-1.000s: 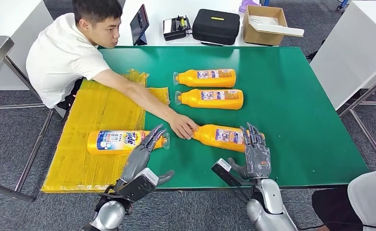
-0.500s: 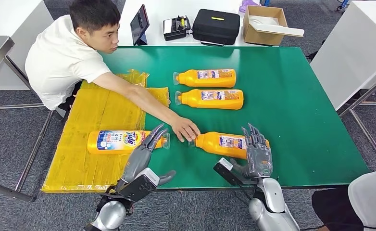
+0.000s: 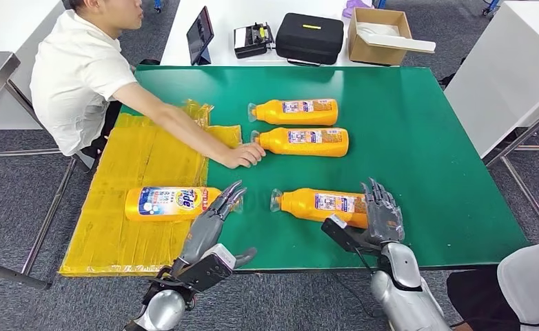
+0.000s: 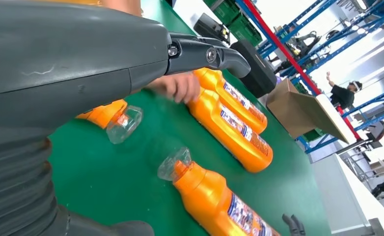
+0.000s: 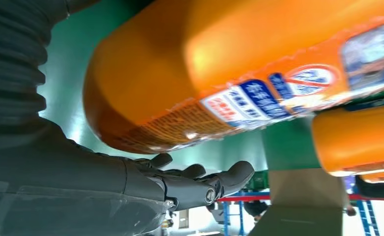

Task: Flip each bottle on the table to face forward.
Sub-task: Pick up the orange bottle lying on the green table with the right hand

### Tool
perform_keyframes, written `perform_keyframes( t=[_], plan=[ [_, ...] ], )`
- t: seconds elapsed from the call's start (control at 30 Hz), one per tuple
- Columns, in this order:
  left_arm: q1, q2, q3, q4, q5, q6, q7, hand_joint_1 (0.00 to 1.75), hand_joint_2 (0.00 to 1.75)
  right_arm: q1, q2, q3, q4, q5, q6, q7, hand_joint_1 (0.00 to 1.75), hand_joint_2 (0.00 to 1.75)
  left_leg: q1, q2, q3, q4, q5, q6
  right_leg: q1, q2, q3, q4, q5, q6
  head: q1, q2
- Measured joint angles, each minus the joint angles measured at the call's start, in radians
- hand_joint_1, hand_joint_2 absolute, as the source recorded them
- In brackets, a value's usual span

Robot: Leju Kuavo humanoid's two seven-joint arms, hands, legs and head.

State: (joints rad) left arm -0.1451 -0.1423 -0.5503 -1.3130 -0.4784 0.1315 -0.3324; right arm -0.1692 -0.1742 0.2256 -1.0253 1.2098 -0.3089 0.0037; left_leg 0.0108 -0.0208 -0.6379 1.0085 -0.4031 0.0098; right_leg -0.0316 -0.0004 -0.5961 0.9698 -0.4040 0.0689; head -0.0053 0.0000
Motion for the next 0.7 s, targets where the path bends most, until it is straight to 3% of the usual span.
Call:
perform_keyframes(
  t=[0.2,0.53,0.57,0.67,0.7],
  plan=[
    [-0.001,0.000,-0.010,0.010,0.000,-0.002,0.002,0.00,1.75,-0.036,-0.006,-0.017,0.053,0.002,0.009,0.010,0.00,1.75,0.000,0.000,0.001,0.000,0.000,0.000,0.000,0.000,0.001,0.000,0.000,0.000,0.000,0.000],
    [-0.009,0.000,-0.026,0.029,0.000,-0.006,0.004,0.00,1.75,-0.073,0.002,-0.028,0.131,-0.030,-0.012,-0.052,0.00,1.75,0.000,0.001,0.004,0.000,0.000,0.000,0.000,0.001,0.004,0.000,0.000,0.000,0.000,0.000],
    [-0.010,0.000,-0.027,0.029,0.000,-0.006,0.004,0.00,1.75,-0.074,0.004,-0.028,0.134,-0.030,-0.016,-0.057,0.16,1.75,0.000,0.001,0.005,0.000,0.000,0.000,0.000,0.001,0.004,0.000,0.000,0.000,0.000,0.000],
    [-0.013,0.000,-0.032,0.030,0.001,-0.007,0.004,0.00,1.75,-0.074,0.008,-0.028,0.141,-0.034,-0.019,-0.069,1.28,1.75,0.000,0.001,0.005,0.000,0.000,0.000,0.000,0.001,0.004,0.000,0.001,0.000,0.000,0.000],
    [-0.014,0.000,-0.034,0.031,0.002,-0.007,0.004,0.00,1.75,-0.074,0.010,-0.028,0.143,-0.039,-0.016,-0.074,1.47,1.75,0.000,0.001,0.005,0.000,0.000,0.000,0.000,0.001,0.004,0.000,0.001,0.000,0.000,0.000]
  ],
)
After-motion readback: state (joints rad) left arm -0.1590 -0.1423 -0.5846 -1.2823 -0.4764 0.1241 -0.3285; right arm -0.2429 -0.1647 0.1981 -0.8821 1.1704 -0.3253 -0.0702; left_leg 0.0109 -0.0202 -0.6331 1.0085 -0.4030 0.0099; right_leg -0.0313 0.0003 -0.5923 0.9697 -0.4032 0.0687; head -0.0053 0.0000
